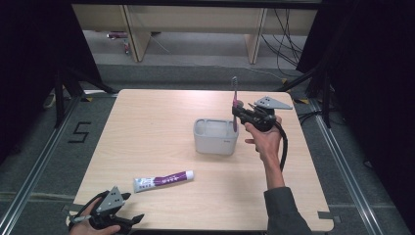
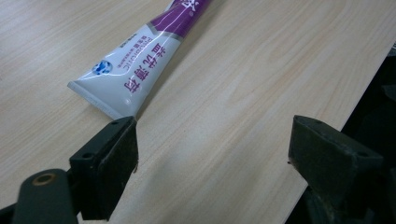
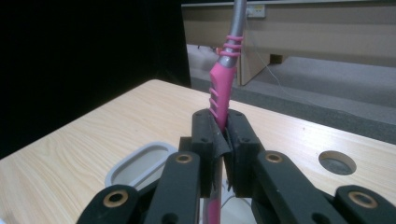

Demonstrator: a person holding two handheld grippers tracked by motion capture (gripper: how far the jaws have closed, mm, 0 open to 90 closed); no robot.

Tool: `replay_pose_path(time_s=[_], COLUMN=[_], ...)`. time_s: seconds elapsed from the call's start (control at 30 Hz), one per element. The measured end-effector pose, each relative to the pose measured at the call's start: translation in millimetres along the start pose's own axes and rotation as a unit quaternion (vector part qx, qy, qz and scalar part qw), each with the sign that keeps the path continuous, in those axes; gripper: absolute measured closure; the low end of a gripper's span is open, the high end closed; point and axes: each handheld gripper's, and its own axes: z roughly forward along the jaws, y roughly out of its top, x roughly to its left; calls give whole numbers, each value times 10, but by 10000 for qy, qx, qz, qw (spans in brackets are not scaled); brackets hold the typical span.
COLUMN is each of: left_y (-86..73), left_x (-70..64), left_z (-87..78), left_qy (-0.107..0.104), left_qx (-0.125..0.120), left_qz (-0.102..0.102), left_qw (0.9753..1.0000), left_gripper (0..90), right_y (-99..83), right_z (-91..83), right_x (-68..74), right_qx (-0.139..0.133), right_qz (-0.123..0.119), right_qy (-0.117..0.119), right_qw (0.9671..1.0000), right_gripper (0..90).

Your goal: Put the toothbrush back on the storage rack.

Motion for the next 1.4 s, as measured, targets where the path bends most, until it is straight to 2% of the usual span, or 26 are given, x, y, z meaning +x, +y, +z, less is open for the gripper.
replay_pose_path(time_s=[0.07, 0.1, 0.2, 0.23, 0.3, 0.33, 0.37, 0.5, 0.53, 0.57, 0.6, 0.73, 0.77, 0.8, 0.83, 0.9, 0.97, 1.0, 1.03, 1.1, 1.13, 1.17, 1.2, 1.27, 1.37, 1.4], left_y=[-1, -1, -5, -5, -4, -4, -4, -4, -4, -5, -5, -5, -6, -5, -5, -6, -6, -6, -6, -7, -6, -6, -4, -5, -4, -4], left_x=[1, 0, -19, -15, -19, -12, -13, -15, -14, -15, -16, -13, -15, -16, -21, -20, -15, -18, -18, -18, -19, -20, -7, -9, -9, -8], left_z=[0, 0, 8, 4, 9, 3, 5, 7, 6, 3, 4, 3, 4, 4, 9, 8, 2, 6, 6, 6, 5, 5, -2, -1, -2, -2], left_qy=[-2, -3, -46, -45, -49, -56, -52, -28, -35, -54, -51, -57, -57, -55, -60, -57, -53, -55, -57, -53, -50, -52, -24, -9, -13, -10], left_qx=[-4, -4, -86, -58, -80, -35, -34, -15, -17, -14, -27, -34, -32, -31, -64, -62, -32, -62, -65, -64, -62, -66, 1, -8, -5, -6], left_qz=[-4, -7, -83, -58, -77, -31, -34, -28, -27, -28, -41, -36, -39, -39, -69, -65, -35, -65, -65, -65, -65, -64, 17, 4, 19, 16], left_qw=[10000, 10000, 9999, 10000, 9999, 10000, 10000, 10000, 10000, 10000, 10000, 10000, 10000, 10000, 9999, 9999, 10000, 9999, 9999, 9999, 9999, 9999, 10000, 10000, 10000, 10000], left_gripper=[156, 156, 156, 156, 156, 156, 156, 156, 156, 156, 156, 156, 156, 156, 156, 156, 156, 156, 156, 156, 156, 156, 156, 156, 156, 156], right_y=[1, -8, -13, -14, -19, -19, -23, -39, -53, -55, -66, -79, -91, -101, -111, -132, -159, -166, -173, -190, -199, -213, -220, -247, -291, -299], right_z=[30, 44, 85, 100, 122, 130, 141, 186, 199, 209, 217, 237, 246, 247, 260, 265, 271, 279, 284, 284, 288, 284, 284, 286, 288, 292], right_x=[-4, 1, 5, -13, -18, -38, -34, -49, -37, -52, -37, -75, -72, -81, -86, -88, -82, -100, -107, -90, -96, -93, -102, -103, -130, -132], right_qx=[57, 39, 131, 134, 146, 130, 148, 197, 182, 197, 187, 231, 246, 245, 240, 276, 357, 317, 279, 296, 323, 360, 359, 362, 378, 372], right_qz=[-135, -43, -32, -105, -57, -164, -45, -19, 52, -5, 86, -120, -10, -72, -49, -45, 52, -41, -138, 12, 35, 71, 1, 121, 25, 59], right_qy=[-40, -45, -32, -65, -57, -134, -76, -68, -111, -105, -139, -158, -133, -212, -143, -211, -224, -188, -262, -245, -165, -210, -222, -192, -217, -208], right_qw=[9999, 10000, 9999, 9998, 9999, 9997, 9999, 9998, 9998, 9998, 9997, 9995, 9996, 9994, 9996, 9994, 9991, 9993, 9992, 9993, 9993, 9991, 9991, 9991, 9990, 9991], right_gripper=[834, 834, 834, 834, 834, 834, 834, 834, 834, 834, 834, 834, 834, 834, 834, 834, 834, 834, 834, 834, 834, 834, 834, 834, 834, 834])
